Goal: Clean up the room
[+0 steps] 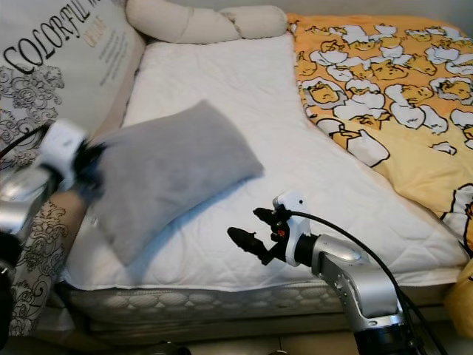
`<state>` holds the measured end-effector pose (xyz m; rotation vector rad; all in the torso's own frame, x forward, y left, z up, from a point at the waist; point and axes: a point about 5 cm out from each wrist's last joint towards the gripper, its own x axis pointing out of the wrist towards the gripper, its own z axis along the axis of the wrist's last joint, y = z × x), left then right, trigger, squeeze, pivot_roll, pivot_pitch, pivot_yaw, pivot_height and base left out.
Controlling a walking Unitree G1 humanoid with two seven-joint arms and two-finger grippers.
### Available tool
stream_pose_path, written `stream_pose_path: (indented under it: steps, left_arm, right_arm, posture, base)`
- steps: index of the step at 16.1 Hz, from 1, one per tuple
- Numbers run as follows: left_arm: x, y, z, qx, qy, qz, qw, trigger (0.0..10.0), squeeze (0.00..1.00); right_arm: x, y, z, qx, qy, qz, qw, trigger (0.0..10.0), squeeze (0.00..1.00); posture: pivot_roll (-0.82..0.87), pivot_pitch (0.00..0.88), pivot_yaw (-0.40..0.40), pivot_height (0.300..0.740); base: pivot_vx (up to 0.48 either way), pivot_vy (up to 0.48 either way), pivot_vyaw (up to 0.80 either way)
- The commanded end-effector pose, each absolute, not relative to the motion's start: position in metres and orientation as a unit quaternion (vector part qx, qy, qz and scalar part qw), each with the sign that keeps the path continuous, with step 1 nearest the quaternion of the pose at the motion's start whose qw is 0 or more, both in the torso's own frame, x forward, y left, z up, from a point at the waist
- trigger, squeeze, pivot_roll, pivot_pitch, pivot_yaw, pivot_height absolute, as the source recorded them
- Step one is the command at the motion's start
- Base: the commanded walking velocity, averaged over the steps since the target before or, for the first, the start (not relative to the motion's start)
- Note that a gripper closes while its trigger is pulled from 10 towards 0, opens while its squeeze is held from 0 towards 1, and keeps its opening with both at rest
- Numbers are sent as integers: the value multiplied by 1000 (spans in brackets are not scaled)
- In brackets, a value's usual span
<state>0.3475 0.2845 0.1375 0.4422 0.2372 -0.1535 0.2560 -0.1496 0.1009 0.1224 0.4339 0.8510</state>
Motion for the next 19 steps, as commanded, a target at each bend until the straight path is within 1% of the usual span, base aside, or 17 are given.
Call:
stream_pose_path:
  steps: [1,3,4,5,6,7,9,10,11,13,14,15,17,19]
  left_arm:
    - [343,307,156,221,83,-2,972,0,0]
    - [326,334,155,225,79,85,967,0,0]
    - [322,336,152,215,85,86,969,0,0]
    - [314,324,137,183,130,14,974,0,0]
    - [301,307,115,152,202,-87,964,0,0]
    - [292,301,106,161,228,-117,953,0,0]
    - [290,314,109,171,236,-56,955,0,0]
    - [286,314,111,160,250,-68,952,0,0]
    - [278,308,112,144,278,-108,944,0,0]
    - [259,284,115,110,308,-227,917,0,0]
    - [259,278,117,93,300,-232,921,0,0]
    - [262,278,118,86,298,-213,926,0,0]
    - [261,282,119,99,312,-191,926,0,0]
    - [263,281,128,117,290,-180,933,0,0]
  right_arm:
    - [260,-145,112,51,187,422,886,10000,0]
    - [264,-140,114,52,179,425,886,10000,0]
    - [265,-139,114,50,179,424,886,10000,0]
    - [270,-140,110,47,184,407,894,10000,0]
    - [276,-142,106,41,187,381,905,10000,0]
    - [282,-142,105,46,184,364,912,10000,0]
    - [286,-140,106,48,179,357,916,10000,0]
    - [287,-138,106,48,179,359,915,10000,0]
    - [288,-136,105,48,179,360,914,10000,0]
    - [289,-132,103,50,179,366,912,10000,0]
    - [290,-130,103,50,178,367,912,10000,0]
    - [291,-129,103,51,176,367,912,10000,0]
    - [293,-128,103,50,174,366,913,10000,0]
    - [294,-129,103,49,173,366,913,10000,0]
  posture:
    - [-3,0,64,740]
    - [5,0,59,740]
    - [14,0,54,740]
    - [22,0,49,740]
    - [29,0,46,740]
    - [31,0,45,740]
    - [44,0,36,740]
    - [50,0,34,740]
    - [56,0,31,740]
    - [64,0,27,740]
    - [66,0,25,740]
    - [65,0,26,740]
    - [67,0,25,740]
    - [70,0,24,740]
  base:
    - [0,0,0]
    - [0,0,0]
    - [0,0,0]
    - [0,0,0]
    - [0,0,0]
    - [0,0,0]
    - [0,0,0]
    - [0,0,0]
    - [0,0,0]
    - [0,0,0]
    - [0,0,0]
    - [0,0,0]
    - [0,0,0]
    - [0,0,0]
